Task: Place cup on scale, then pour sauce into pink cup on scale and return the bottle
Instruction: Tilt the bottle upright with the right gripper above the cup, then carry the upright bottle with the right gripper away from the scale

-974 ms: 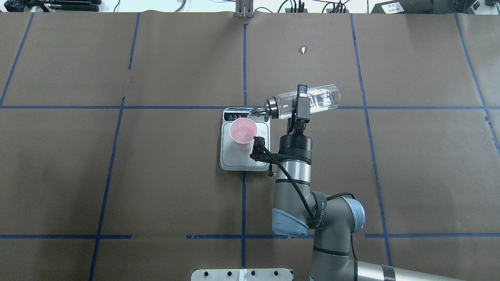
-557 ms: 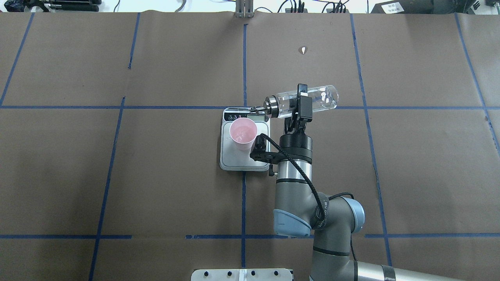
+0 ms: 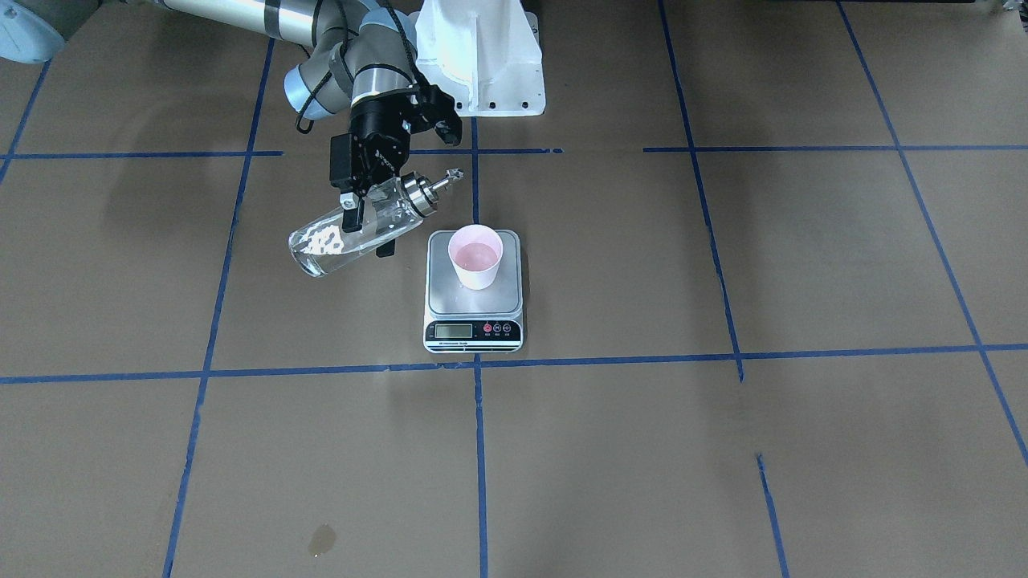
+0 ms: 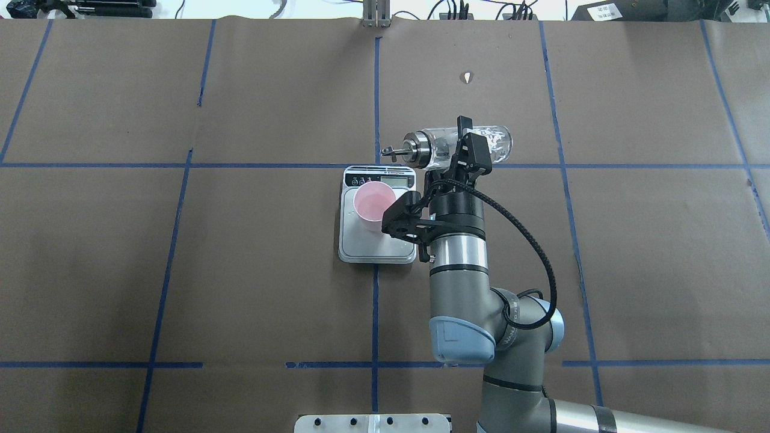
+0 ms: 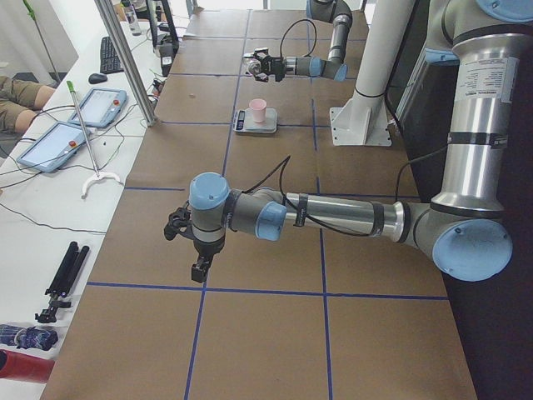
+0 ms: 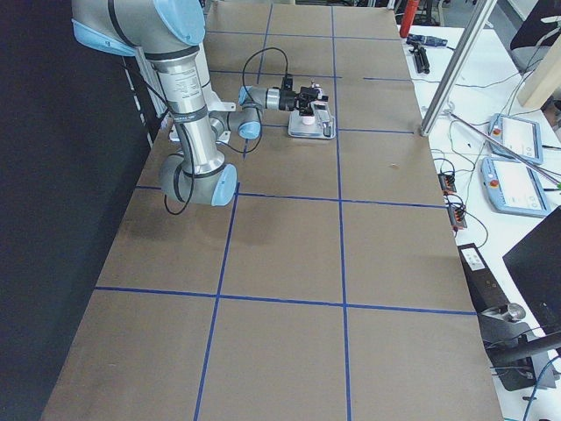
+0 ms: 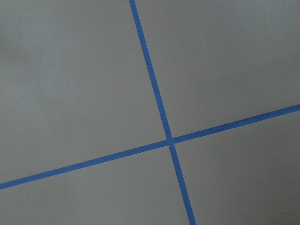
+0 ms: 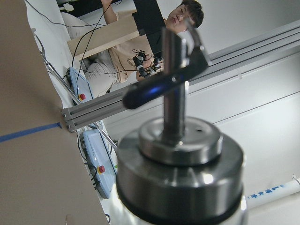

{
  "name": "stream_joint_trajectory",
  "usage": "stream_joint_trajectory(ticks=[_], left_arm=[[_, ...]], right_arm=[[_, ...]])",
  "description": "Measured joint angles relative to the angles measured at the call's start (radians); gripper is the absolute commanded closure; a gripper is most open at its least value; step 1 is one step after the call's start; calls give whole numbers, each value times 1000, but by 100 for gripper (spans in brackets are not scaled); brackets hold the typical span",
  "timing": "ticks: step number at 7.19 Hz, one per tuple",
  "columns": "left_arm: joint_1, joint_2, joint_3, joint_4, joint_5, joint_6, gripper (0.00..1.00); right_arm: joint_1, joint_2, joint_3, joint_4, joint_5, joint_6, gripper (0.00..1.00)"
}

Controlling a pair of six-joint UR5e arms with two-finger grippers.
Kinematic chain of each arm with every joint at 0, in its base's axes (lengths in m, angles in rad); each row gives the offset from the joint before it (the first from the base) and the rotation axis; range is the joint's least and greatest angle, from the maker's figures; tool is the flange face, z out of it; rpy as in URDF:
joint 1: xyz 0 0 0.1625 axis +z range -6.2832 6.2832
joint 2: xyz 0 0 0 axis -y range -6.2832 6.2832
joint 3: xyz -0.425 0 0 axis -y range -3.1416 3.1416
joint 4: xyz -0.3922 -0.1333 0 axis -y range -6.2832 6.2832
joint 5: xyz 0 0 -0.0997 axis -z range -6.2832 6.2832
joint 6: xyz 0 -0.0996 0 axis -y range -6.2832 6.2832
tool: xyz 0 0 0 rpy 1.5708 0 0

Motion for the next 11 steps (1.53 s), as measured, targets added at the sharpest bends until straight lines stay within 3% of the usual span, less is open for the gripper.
stream_joint_trajectory(ticks=[3, 7, 11], left_arm=[[0, -3, -4, 0, 1, 0, 0], [-1, -1, -15, 1, 1, -1, 0], [0, -1, -25, 5, 1, -2, 0]], right_arm=[[13, -37, 85, 13, 110, 213, 100], [79, -245, 246, 14, 357, 626, 100], [139, -364, 292, 28, 499, 1100, 100]])
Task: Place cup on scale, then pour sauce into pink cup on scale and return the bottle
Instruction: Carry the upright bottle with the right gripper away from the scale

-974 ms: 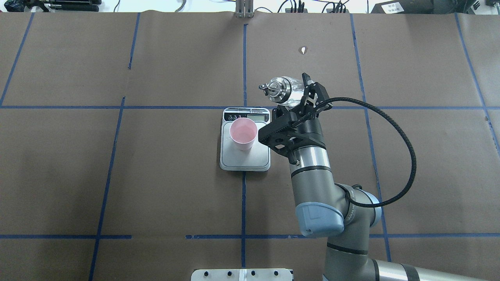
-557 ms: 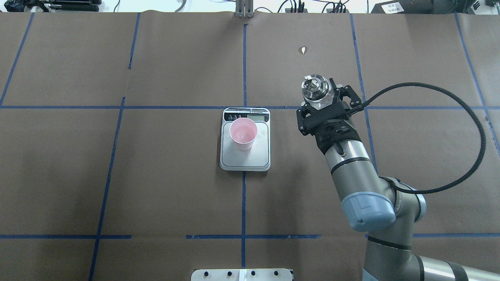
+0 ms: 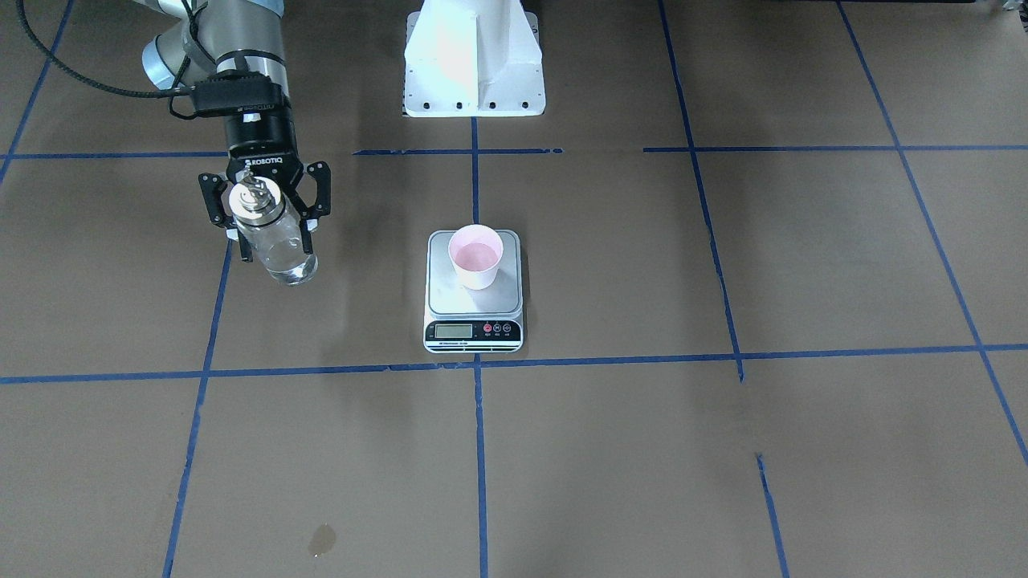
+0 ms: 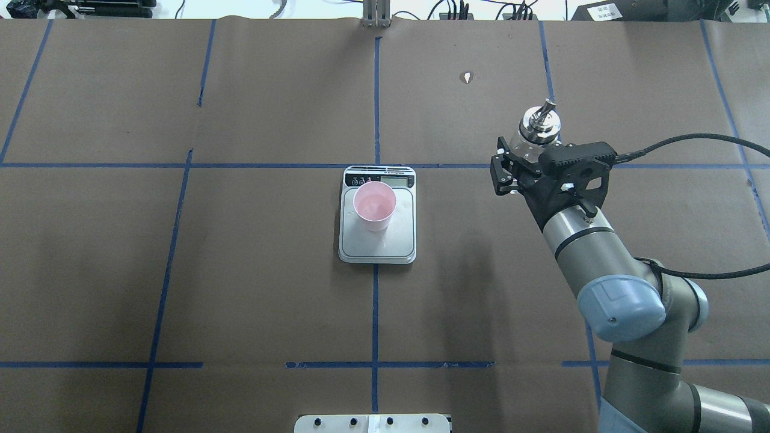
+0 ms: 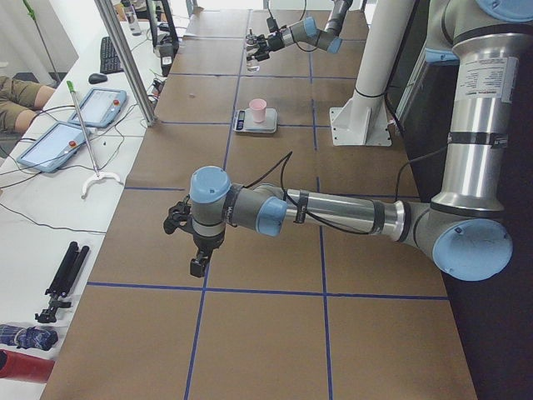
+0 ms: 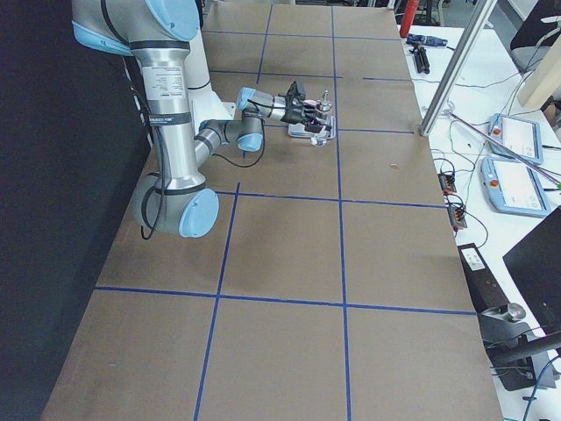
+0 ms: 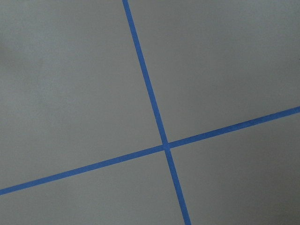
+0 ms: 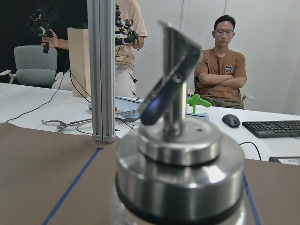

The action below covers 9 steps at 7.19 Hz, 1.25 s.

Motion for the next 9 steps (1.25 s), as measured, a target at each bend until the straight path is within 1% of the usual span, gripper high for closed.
stream_joint_trajectory(ticks=[1, 3, 5, 6, 8, 9], left_arm=[[0, -1, -1, 0, 0, 0, 0], [0, 0, -5, 0, 0, 0, 0], [0, 2, -12, 0, 0, 0, 0], [0, 2, -12, 0, 0, 0, 0], [0, 2, -13, 0, 0, 0, 0], [0, 2, -13, 0, 0, 0, 0]], right_arm=[[14, -54, 7, 26, 16, 47, 100], [30, -142, 3, 53, 14, 83, 100], [30, -176, -51, 61, -20, 142, 100], [28, -181, -97, 108, -42, 164, 100], [24, -180, -214, 291, -67, 154, 100], [22, -177, -244, 328, -71, 133, 100]])
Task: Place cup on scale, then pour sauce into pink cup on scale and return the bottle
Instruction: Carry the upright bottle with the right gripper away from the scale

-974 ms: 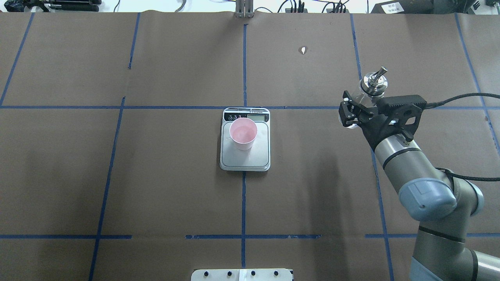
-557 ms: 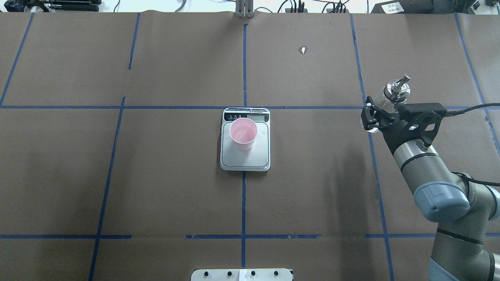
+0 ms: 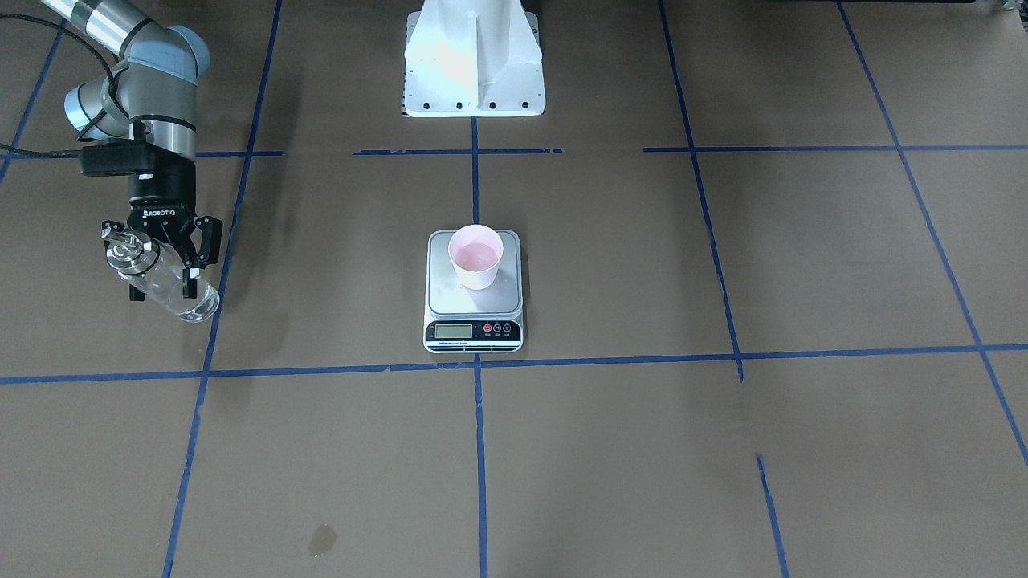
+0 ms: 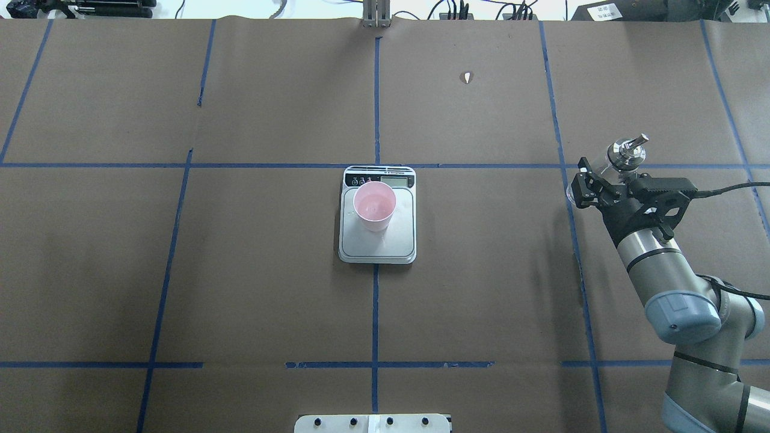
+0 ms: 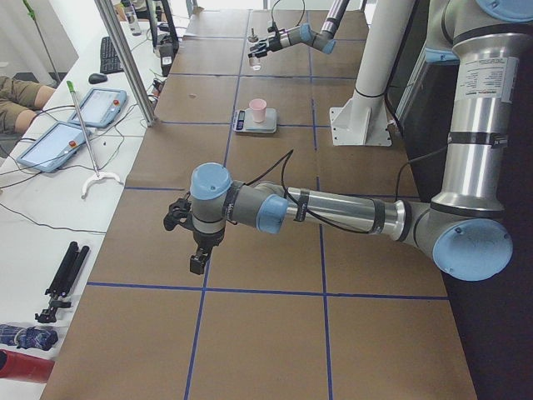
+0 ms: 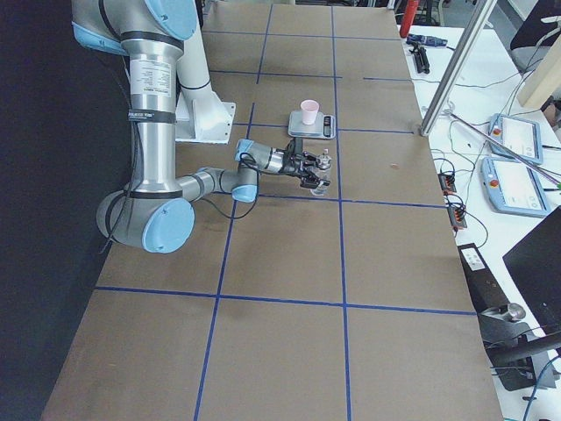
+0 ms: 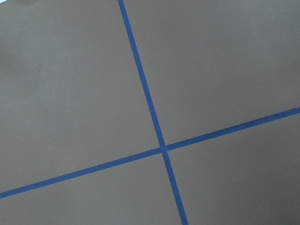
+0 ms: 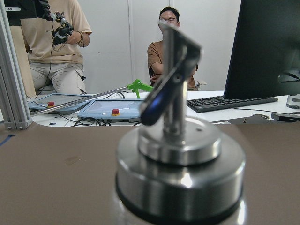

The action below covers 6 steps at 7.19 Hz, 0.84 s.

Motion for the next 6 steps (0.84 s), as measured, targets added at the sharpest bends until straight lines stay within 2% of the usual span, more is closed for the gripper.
stream_joint_trajectory(ticks=[6], left_arm=[[0, 0, 1, 0, 2, 0, 0]], right_arm=[[-30, 20, -19, 7, -2, -22, 100]])
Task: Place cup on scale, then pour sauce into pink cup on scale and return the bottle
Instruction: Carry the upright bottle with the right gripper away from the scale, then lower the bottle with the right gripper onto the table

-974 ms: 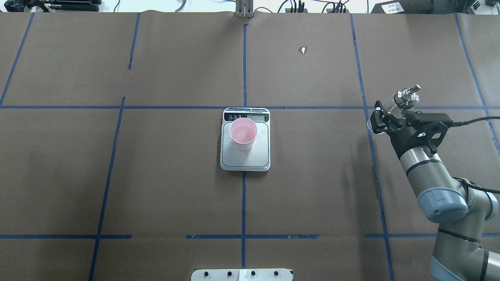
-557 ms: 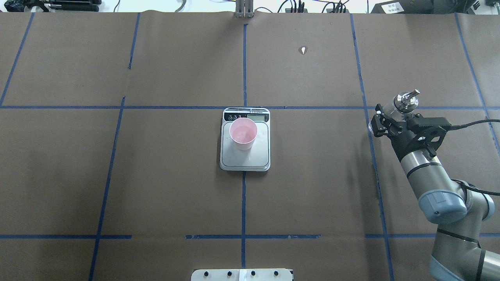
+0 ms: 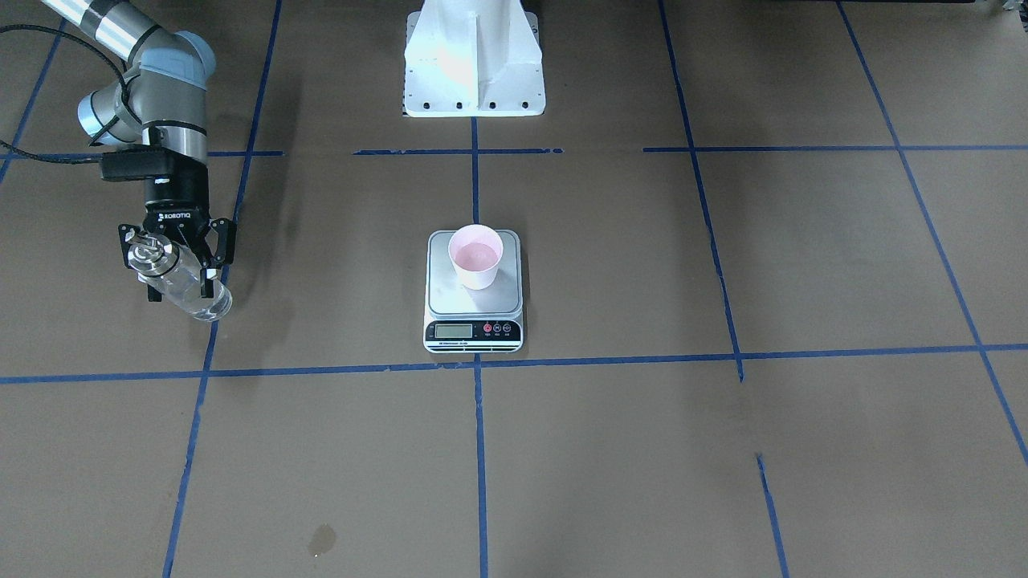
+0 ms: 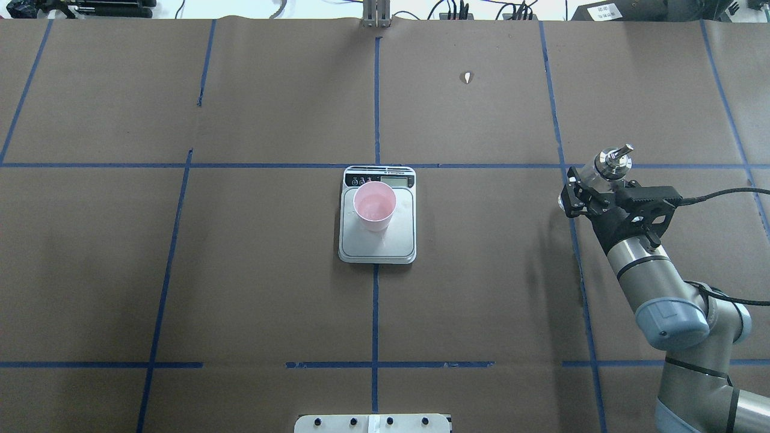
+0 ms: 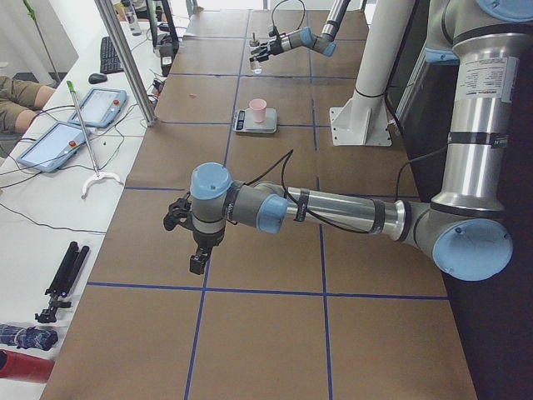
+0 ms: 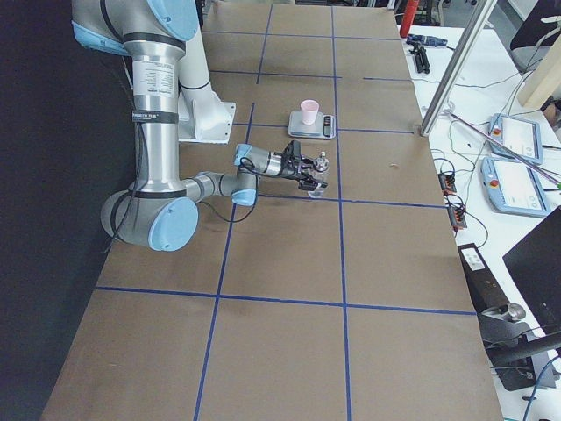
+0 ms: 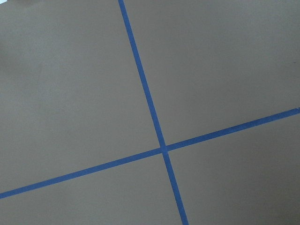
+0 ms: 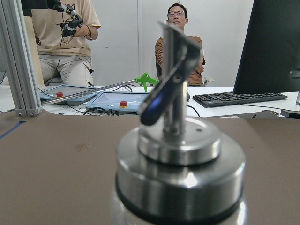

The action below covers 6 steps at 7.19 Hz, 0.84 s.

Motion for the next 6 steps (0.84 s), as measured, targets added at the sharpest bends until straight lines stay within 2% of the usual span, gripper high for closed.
stream_joint_trajectory(ticks=[3, 4, 6], left_arm=[[0, -1, 1, 1, 0, 0, 0], [0, -1, 1, 1, 0, 0, 0], [0, -1, 1, 1, 0, 0, 0]], right_arm=[[-5, 1, -3, -1, -2, -44, 99], [-6, 1, 0, 1, -1, -53, 91], [-8, 0, 1, 2, 1, -58, 85]])
